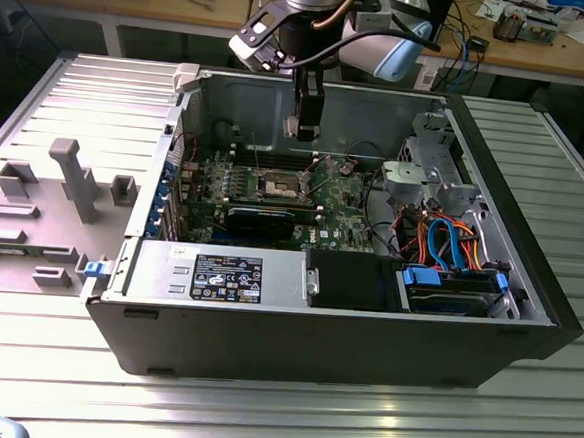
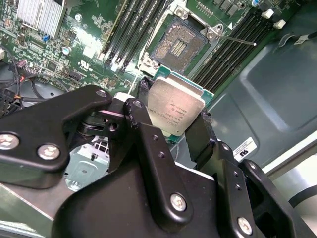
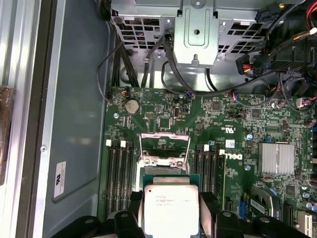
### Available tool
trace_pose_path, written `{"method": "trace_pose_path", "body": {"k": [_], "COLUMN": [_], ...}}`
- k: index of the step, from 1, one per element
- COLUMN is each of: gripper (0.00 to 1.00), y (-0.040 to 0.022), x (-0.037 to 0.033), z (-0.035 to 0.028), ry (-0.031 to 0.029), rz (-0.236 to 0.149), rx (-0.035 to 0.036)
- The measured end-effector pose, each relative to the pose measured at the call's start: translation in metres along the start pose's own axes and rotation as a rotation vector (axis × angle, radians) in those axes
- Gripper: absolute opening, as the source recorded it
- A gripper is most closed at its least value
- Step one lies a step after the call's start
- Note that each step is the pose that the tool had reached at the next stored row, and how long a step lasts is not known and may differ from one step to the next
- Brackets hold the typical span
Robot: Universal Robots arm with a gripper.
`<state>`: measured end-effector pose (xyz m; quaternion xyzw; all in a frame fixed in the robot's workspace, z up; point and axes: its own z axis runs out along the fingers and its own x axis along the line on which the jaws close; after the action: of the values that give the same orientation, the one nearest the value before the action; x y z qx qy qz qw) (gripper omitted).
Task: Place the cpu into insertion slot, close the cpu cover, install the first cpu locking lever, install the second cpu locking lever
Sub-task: 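Place the cpu into insertion slot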
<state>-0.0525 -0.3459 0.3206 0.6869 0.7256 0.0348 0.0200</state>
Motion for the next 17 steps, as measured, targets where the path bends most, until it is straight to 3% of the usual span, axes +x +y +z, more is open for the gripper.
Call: {"method": "trace_pose_path", "body": {"k": [8, 12, 17], "gripper": [0.54, 0.54, 0.54], "y": [-0.0018, -0.0020, -0.0024], "x": [-0.0002, -0.0002, -0.0003], "z": [0.0106, 0.0124, 0.0180], "ry": [-0.0046, -0.0050, -0.0051], "rz": [0.062, 0.070, 0.076], "rx": [0.0073, 0.0117, 0.0301]}}
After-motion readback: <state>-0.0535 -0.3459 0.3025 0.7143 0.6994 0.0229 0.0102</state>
